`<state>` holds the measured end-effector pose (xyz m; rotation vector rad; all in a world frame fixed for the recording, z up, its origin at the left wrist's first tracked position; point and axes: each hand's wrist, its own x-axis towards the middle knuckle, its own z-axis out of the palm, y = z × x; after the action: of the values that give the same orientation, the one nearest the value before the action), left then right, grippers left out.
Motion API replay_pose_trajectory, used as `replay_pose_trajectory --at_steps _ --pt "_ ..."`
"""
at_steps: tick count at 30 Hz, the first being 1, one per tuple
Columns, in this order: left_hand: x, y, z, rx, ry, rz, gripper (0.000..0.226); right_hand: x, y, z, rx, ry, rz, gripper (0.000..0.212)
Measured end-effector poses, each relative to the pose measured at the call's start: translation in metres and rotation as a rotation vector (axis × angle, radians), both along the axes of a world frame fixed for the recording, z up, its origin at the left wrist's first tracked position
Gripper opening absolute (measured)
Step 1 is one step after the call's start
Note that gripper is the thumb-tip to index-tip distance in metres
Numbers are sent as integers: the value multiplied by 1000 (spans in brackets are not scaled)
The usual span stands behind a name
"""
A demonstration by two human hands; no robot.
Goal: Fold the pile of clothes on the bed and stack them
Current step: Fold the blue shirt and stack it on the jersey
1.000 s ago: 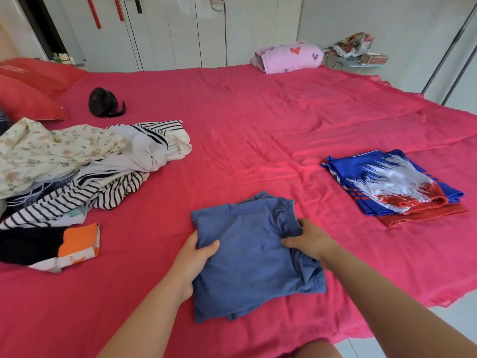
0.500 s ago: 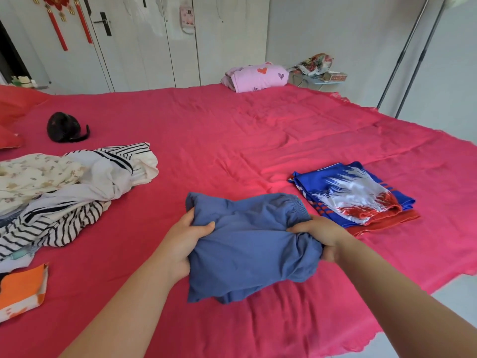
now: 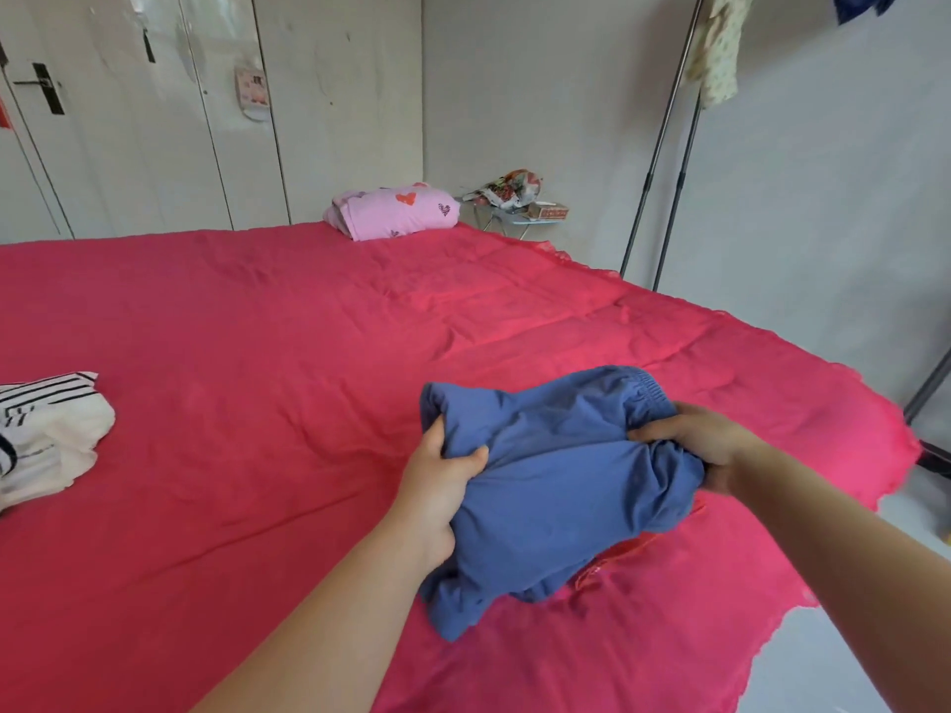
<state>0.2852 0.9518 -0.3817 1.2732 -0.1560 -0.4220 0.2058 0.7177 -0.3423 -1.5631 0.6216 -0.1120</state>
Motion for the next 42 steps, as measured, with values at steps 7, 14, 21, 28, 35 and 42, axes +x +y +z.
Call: replay_pose_trajectory --at_steps 7,14,21,28,35,42 --pt "29 -88 14 -166 -24 35 48 37 -73 37 -134 -95 -18 32" --pt "42 -166 59 -295 -75 -71 53 22 -140 80 -174 -165 -61 41" --pt "35 -147 -15 -172 -69 22 49 48 -137 36 -281 -50 -18 38" --pt "33 -93 -89 405 -139 24 82 70 -99 -79 -1036 284 -43 58" --pt "46 -123 -63 846 -842 -63 59 76 -68 -78 -1264 -53 88 33" --pt "57 -113 -123 1462 -735 -441 85 58 -47 -137 -1282 450 390 55"
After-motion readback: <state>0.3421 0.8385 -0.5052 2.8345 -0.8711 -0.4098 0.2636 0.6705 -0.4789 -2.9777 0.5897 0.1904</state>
